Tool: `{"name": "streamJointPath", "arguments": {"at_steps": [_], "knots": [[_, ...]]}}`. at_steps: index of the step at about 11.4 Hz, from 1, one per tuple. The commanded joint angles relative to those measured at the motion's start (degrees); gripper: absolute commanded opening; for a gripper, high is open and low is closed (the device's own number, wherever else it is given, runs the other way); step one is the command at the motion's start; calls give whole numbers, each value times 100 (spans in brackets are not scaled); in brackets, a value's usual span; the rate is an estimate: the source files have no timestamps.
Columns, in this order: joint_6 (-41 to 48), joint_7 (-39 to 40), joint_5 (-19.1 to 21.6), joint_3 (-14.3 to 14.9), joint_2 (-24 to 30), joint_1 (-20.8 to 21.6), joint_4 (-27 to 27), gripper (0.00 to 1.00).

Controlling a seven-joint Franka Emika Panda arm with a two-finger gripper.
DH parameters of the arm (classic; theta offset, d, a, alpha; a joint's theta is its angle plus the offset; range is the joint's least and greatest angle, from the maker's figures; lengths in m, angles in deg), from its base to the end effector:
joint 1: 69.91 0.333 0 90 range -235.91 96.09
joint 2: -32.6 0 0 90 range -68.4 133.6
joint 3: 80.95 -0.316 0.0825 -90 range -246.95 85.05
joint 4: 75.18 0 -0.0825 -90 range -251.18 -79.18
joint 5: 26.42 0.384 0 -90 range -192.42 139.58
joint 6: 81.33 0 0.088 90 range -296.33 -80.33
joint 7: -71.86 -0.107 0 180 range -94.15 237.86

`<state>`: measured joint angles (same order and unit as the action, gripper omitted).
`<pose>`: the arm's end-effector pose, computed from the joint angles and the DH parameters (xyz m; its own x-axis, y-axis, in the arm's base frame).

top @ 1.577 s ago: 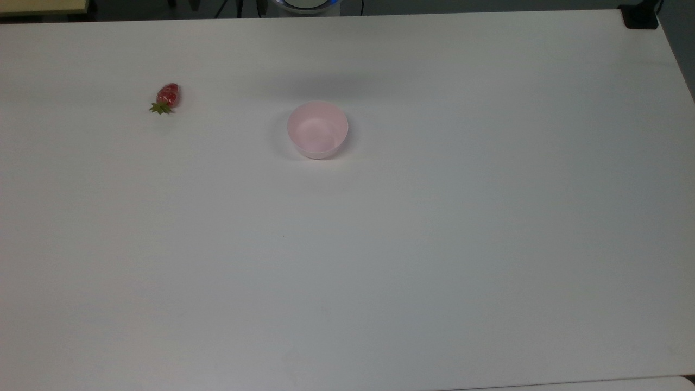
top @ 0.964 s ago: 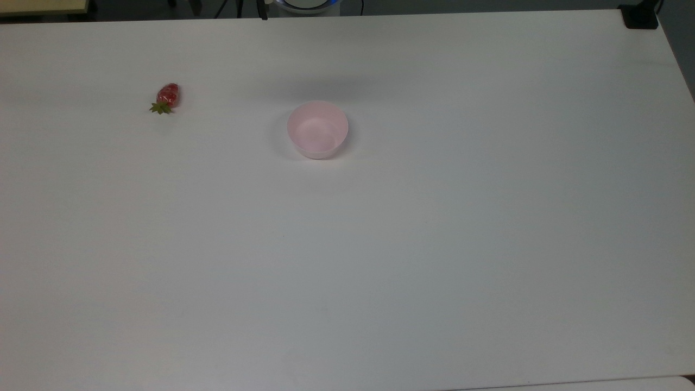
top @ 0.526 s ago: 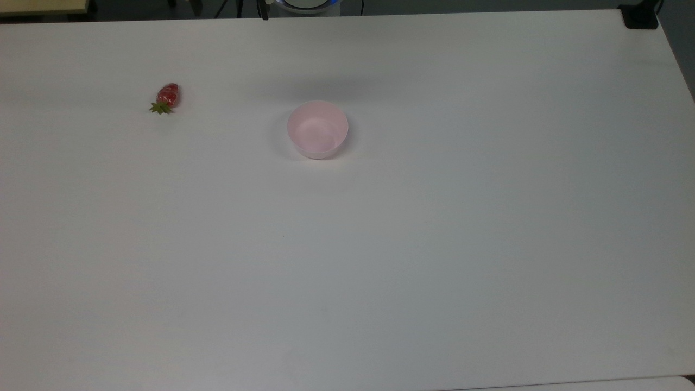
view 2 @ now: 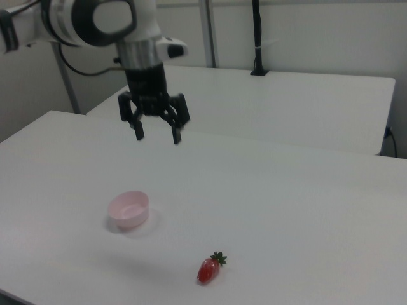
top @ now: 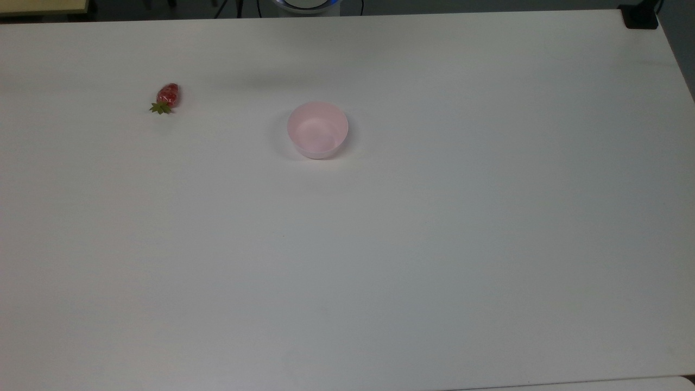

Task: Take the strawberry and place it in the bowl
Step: 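Move the open gripper over the red strawberry and lower it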

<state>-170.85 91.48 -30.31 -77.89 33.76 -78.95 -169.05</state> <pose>0.5318 -0.1218 0.6034 0.9887 0.1302 -0.0748 0.1337 -0.9900 0.0441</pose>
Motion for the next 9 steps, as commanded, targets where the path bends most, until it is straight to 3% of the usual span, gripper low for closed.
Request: {"name": "streamJointPath", "arguments": {"at_steps": [1,4,9], "knots": [[-1095,8,19,36,104,-659,-1145,100],[-2978,24,82,211,78,-775,-2518,100],[-3976,-29,91,238,-334,-1065,-3400,100]]}}
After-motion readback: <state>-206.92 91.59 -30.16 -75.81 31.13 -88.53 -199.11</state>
